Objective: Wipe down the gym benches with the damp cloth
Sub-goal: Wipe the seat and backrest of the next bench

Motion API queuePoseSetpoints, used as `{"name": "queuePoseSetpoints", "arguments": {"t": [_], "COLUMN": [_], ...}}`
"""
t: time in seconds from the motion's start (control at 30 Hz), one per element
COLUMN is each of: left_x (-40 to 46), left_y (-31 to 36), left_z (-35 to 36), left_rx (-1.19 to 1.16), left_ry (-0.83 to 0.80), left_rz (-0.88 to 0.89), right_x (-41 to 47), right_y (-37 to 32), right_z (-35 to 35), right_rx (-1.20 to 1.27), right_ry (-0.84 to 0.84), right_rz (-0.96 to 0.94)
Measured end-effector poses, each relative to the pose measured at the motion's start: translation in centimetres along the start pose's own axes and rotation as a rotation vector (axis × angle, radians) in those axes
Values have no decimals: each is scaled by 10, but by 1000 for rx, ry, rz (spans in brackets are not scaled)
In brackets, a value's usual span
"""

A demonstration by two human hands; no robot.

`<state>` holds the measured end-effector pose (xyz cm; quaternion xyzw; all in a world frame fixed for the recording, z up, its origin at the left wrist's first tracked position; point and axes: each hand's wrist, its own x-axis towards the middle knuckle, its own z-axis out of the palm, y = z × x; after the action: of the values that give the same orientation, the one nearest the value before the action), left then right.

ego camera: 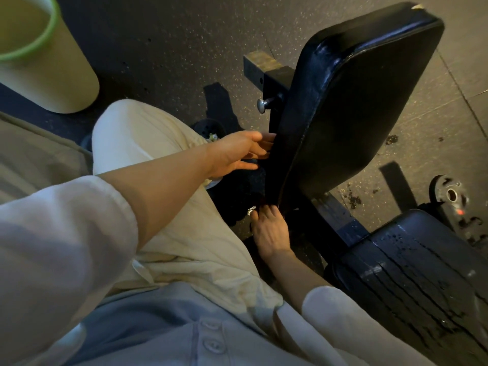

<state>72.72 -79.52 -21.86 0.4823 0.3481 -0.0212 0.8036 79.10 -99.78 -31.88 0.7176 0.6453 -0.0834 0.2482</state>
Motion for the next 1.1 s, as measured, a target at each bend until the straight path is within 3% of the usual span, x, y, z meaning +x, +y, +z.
{"name": "queuePoseSetpoints", "arguments": {"t": [0.1,0.17,0.27,0.33,0.4,0.47,0.53,0.6,0.8,0.9,1.1], "left_x": [2,5,5,3,2,2,2,2,6,9,11], "left_y": [-4,-10,-22,-28,-31,-30,-27,-24,-24,-26,-21], "left_z": [4,9,16,14,11,12,19,22,14,13,13], "left_rx": [33,81,208,284,360,374,315,322,386,414,397], "left_ry": [29,137,255,240,185,98,23,11,10,-12,-13], "left_rz": [-44,-132,-249,-268,-267,-215,-168,-135,-122,-117,-107], "right_x": [-11,-26,-44,-46,-46,-42,-33,-20,-7,-7,-18], "right_y": [2,5,-2,-8,-13,-17,-11,4,11,2,-8], "right_z": [2,4,1,-4,-9,-13,-10,-5,2,8,20], "right_rx": [146,314,714,989,1085,1035,735,404,-93,-41,214], "right_ry": [57,177,329,384,423,490,612,604,22,-120,140], "right_rz": [19,43,203,369,432,389,204,26,-52,-13,46]}}
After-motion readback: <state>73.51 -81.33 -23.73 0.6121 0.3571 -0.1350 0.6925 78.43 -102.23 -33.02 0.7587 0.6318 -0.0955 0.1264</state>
